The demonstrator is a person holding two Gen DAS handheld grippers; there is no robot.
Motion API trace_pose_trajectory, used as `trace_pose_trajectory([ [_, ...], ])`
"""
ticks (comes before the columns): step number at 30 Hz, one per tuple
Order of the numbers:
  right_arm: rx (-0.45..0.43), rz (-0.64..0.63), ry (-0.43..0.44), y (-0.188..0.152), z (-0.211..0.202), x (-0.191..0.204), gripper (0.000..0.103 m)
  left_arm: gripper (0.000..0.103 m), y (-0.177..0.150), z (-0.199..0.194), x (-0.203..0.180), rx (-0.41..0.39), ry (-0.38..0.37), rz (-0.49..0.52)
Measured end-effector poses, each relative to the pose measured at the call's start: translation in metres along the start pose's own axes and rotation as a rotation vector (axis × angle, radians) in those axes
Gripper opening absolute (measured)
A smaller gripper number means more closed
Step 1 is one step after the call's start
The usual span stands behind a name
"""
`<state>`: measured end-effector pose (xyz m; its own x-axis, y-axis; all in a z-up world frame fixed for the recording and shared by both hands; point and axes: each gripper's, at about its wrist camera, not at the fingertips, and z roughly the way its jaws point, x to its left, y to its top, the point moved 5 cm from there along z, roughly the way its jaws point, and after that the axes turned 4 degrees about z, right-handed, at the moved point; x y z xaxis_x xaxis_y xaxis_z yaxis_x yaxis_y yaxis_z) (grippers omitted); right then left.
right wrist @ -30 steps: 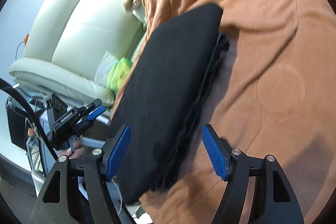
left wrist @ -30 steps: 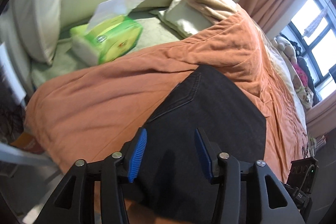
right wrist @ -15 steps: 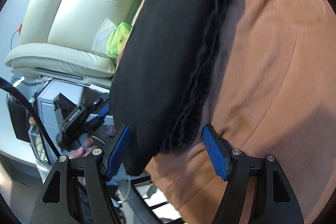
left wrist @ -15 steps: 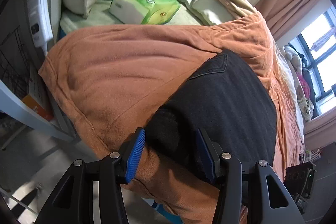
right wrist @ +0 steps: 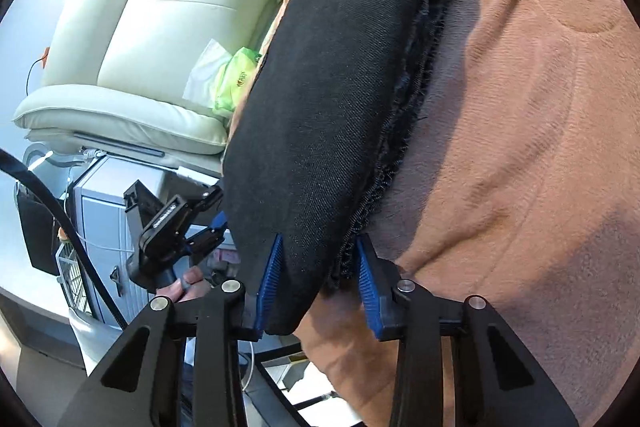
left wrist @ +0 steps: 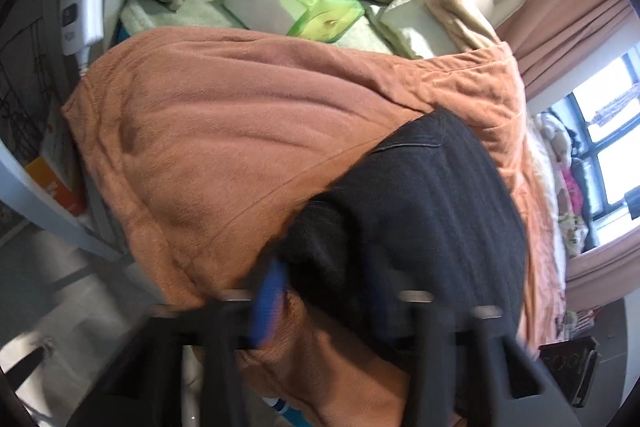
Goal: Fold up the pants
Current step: 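Lower the folded pants onto the duvet and open both tools, then press the folded pants flat with both open tools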
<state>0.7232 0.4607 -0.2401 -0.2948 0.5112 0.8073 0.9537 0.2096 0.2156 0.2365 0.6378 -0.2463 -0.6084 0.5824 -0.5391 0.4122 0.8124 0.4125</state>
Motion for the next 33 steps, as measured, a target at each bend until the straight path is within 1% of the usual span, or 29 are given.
trace_pose_trajectory([
  [1, -0.001, -0.001, 0.001, -0.001, 0.001, 0.001, 0.033, 0.007, 0.003, -0.003, -0.001, -0.012, 0.020, 0.002],
  [2, -0.005, -0.002, 0.000, -0.004, 0.000, 0.001, 0.032, 0.006, 0.005, -0.007, -0.002, -0.026, 0.041, 0.011],
  [4, -0.002, -0.003, 0.008, -0.006, 0.002, 0.003, 0.032, 0.006, 0.011, -0.016, -0.005, -0.057, 0.031, 0.011],
  [7, 0.020, -0.024, -0.031, -0.009, 0.003, 0.000, 0.032, 0.006, 0.012, -0.016, -0.005, -0.042, 0.049, 0.015],
  [8, 0.040, -0.025, -0.033, -0.010, 0.002, -0.003, 0.034, 0.007, 0.011, -0.016, -0.006, -0.033, 0.058, 0.022],
  [10, 0.056, -0.029, -0.037, -0.006, -0.008, -0.007, 0.034, 0.009, 0.008, -0.017, -0.008, -0.018, 0.101, 0.041],
  [12, 0.026, -0.079, -0.061, 0.001, -0.024, -0.006, 0.034, 0.018, 0.006, -0.023, -0.009, -0.029, 0.134, 0.053],
  [14, -0.014, -0.128, -0.091, 0.009, -0.040, -0.005, 0.034, 0.021, 0.005, -0.029, -0.011, -0.053, 0.139, 0.064],
  [19, -0.072, -0.245, -0.183, 0.039, -0.061, 0.002, 0.034, 0.022, -0.002, -0.036, -0.030, -0.078, 0.130, 0.112],
  [23, -0.109, -0.350, -0.248, 0.056, -0.065, 0.013, 0.034, 0.032, -0.006, -0.040, -0.049, -0.112, 0.127, 0.153],
  [24, -0.117, -0.383, -0.267, 0.058, -0.060, 0.021, 0.034, 0.033, -0.007, -0.040, -0.055, -0.119, 0.126, 0.167],
  [26, -0.129, -0.435, -0.288, 0.061, -0.058, 0.029, 0.034, 0.033, -0.009, -0.038, -0.064, -0.126, 0.131, 0.185],
  [28, -0.141, -0.494, -0.317, 0.067, -0.052, 0.037, 0.034, 0.033, -0.012, -0.034, -0.074, -0.126, 0.121, 0.205],
  [30, -0.150, -0.542, -0.330, 0.070, -0.046, 0.043, 0.034, 0.033, -0.016, -0.030, -0.084, -0.131, 0.130, 0.229],
  [33, -0.174, -0.610, -0.357, 0.077, -0.040, 0.046, 0.034, 0.033, -0.020, -0.021, -0.098, -0.131, 0.134, 0.249],
])
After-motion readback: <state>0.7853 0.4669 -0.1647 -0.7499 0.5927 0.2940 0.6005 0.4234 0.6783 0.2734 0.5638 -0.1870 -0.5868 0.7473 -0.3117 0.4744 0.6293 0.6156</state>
